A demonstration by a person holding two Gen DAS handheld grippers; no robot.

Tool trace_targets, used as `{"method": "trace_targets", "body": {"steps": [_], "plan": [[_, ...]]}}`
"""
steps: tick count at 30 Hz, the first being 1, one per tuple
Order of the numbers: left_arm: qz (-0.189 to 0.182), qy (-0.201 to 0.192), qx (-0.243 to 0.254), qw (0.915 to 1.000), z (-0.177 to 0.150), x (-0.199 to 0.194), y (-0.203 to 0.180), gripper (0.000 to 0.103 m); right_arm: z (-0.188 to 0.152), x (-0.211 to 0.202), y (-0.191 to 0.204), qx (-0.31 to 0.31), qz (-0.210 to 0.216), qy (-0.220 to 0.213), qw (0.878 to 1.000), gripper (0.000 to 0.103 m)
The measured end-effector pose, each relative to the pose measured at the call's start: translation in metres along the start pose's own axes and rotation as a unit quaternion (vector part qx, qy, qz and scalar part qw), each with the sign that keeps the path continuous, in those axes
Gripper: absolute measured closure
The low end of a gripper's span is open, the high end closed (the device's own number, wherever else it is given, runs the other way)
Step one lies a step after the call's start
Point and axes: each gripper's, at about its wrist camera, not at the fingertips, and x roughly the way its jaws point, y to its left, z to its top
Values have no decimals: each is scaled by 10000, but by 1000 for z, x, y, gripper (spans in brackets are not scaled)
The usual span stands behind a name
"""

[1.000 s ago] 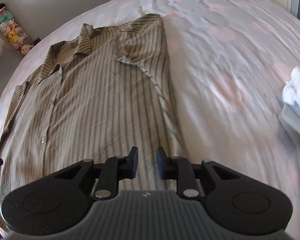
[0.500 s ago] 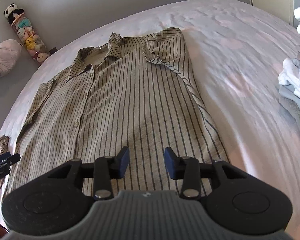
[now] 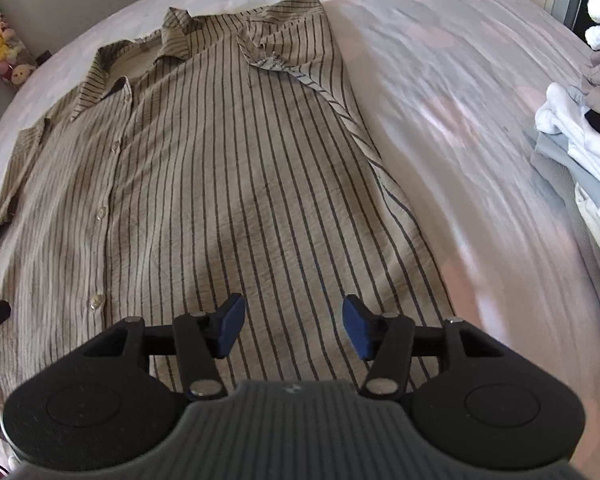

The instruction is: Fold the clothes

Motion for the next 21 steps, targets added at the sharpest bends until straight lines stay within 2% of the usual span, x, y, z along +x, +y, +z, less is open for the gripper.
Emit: {"method": "trace_targets", "body": {"steps": [3,6,9,12,17,21], "plan": [[-277,-80,40,9996,-2,1,-3,56,4,0,15,-186,-333,183,9991,45],[-602,-118,274,9977,-7,11,-5,56,18,-12,30,-200,-304,42,9993,45],[-960,-66,106,9953,-8,22,12,56,38,-15,43,-217,-327,4,9992,45],[-1226,-343,-193,9917,-9,18,27,56,56,-7,55,-309,-399,29,9987,45],[-1119,-46,-205,9935,-13,23,22,56,61,12,58,-408,-460,-86,9981,45],[-850,-165,-241,9960,-9,11,17,56,50,14,44,-490,-331,-41,9982,45]]}}
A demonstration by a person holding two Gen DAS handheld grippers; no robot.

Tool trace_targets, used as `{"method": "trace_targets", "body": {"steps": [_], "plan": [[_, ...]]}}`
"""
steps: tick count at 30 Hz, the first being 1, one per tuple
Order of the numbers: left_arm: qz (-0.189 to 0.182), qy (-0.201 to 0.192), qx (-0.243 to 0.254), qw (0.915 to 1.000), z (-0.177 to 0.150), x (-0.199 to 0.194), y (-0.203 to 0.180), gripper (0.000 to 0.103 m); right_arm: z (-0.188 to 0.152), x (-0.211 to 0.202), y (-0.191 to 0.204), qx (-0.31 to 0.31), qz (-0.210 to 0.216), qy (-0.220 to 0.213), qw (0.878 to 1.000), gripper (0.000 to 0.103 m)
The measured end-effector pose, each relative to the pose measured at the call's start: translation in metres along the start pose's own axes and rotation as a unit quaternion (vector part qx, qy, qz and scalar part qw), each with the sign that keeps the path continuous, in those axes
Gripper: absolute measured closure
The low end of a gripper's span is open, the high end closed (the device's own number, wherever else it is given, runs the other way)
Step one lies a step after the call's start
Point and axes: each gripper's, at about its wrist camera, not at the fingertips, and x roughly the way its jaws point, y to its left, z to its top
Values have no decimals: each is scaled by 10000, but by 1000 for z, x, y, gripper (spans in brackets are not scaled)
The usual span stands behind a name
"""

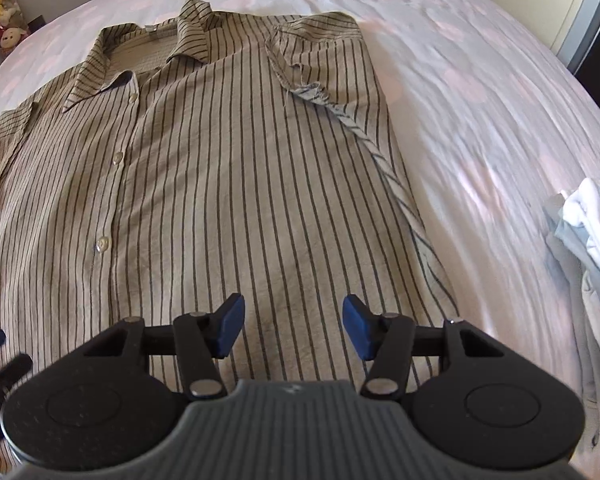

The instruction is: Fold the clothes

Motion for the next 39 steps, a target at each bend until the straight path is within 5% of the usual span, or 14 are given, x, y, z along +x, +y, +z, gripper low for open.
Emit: {"method": "trace_targets", "body": {"steps": [4,7,17,25,34,36,37,39], "plan": [[90,-16,-177,9998,2,-4,-5,56,-16,-9,-27,-21,57,5,10000,45],[-61,-28,-119,9999,3,-1,-15,56,-30,-24,-59,123,80,-146,9998,34],[-147,55,241,9996,5,18,-43,56,-109,-51,-149,576,8,-74,9983,33],[-338,86,159,9993,6,23,-41,56,-127,-35,-167,848,322,130,9958,35],[-343,55,112,9993,7,25,-36,56,-115,-2,-154,788,558,638,9933,55],[-359,46,96,9993,7,25,-35,56,-118,2,-155,810,700,797,9911,76],[-364,45,91,9993,7,25,-35,56,-119,1,-156,831,760,843,9901,100],[-355,47,114,9993,7,24,-36,56,-119,-7,-157,846,901,832,9888,100]]}}
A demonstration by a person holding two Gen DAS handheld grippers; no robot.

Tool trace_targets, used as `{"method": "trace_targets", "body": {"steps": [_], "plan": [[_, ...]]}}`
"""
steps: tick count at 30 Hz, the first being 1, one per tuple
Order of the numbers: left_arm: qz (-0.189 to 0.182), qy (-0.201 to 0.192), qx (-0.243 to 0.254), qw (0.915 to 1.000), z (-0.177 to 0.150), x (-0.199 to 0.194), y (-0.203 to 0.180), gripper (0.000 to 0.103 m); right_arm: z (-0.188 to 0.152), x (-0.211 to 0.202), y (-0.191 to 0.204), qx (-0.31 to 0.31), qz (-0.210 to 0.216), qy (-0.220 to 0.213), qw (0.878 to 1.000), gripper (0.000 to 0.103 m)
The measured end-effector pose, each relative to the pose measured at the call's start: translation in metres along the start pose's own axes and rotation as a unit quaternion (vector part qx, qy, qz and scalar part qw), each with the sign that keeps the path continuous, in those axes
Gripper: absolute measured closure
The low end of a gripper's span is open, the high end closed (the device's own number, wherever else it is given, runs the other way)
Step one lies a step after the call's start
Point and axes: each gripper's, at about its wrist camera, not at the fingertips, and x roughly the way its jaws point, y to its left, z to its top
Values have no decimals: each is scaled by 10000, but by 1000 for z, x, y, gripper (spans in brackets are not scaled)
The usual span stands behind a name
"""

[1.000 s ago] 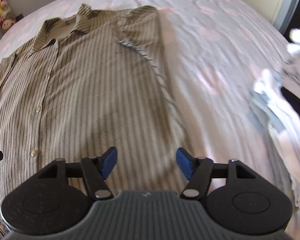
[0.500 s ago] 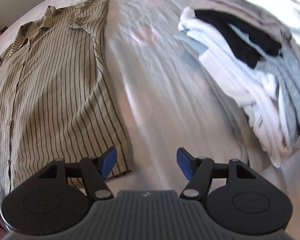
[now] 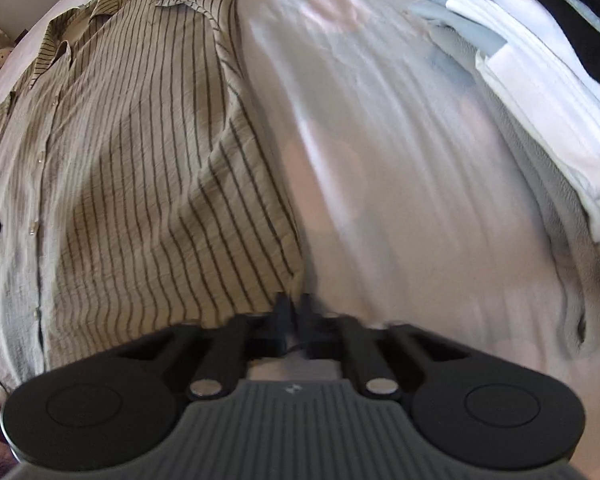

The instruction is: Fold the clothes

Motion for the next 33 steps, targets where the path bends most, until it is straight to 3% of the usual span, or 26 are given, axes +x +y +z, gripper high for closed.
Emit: {"method": "trace_targets", "body": {"steps": [5,10,12,15,16,17,22,29,33], "plan": [[4,3,11,10000,1,-1,-2,56,-4,-22,-1,-185,-172,58,9997,101],[-120,148,148,9997,0,3,-7,56,-9,-9,5,-421,-524,206,9975,99],[-125,226,229,9994,-1,5,-10,56,-11,-3,14,-653,-798,342,9941,91],[-178,299,301,9989,-2,6,-13,56,-16,-11,27,-788,-784,199,9936,87],[-164,325,336,9988,-2,6,-15,56,-18,-15,34,-854,-800,83,9931,79],[-129,335,376,9987,-2,6,-16,56,-21,-19,45,-980,-696,23,9927,72],[-66,366,414,9985,-3,0,-16,56,-45,-31,108,-1721,3,-54,9851,71],[-29,348,349,9988,-3,-7,-12,56,-107,-21,196,-2862,665,306,9554,65],[-24,263,267,9993,-1,-11,-8,56,-135,-4,222,-3089,557,633,9474,57]]}}
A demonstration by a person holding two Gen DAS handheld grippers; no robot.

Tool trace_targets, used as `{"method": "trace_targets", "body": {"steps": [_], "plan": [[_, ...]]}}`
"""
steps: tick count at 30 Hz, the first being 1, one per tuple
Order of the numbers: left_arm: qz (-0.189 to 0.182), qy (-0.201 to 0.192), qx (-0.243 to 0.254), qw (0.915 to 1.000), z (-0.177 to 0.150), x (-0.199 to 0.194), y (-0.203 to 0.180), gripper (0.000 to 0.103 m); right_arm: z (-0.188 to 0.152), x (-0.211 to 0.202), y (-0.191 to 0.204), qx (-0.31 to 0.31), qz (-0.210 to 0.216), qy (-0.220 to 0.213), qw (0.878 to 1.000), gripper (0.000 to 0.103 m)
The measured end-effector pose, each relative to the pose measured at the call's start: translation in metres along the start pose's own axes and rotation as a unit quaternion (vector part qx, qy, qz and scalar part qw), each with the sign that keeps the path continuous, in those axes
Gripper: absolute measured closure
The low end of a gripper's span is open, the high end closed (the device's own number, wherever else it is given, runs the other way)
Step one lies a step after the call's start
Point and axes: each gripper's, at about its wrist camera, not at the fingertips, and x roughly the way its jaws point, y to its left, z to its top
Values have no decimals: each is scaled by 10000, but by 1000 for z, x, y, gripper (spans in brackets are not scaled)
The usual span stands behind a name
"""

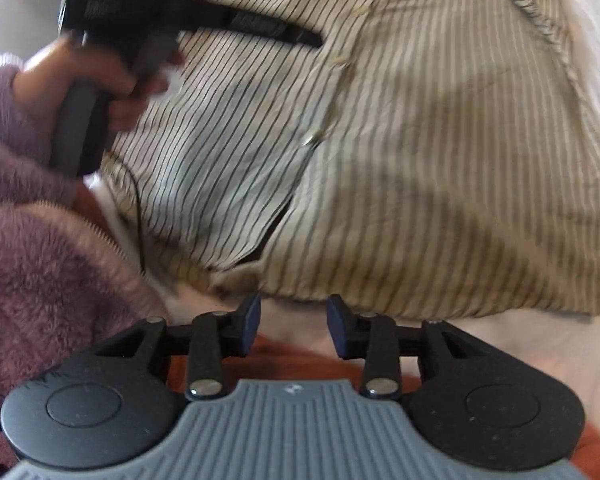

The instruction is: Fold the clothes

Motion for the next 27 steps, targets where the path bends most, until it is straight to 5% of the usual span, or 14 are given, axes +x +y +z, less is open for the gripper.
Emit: {"method": "trace_targets", "body": {"steps": [15,16,20,27], "plan": [[37,-65,-72,9999,3,-3,5,55,1,53,34,-1065,-845,147,9906,44],[36,-65,-71,9999,3,-3,5,55,1,57,33,-1098,-884,193,9898,50],[43,-56,-92,9999,3,-4,7,55,0,55,26,-1107,-1067,188,9879,101],[74,-103,-181,9998,4,-6,11,55,-3,-1,21,-1173,-826,207,9894,101]]}}
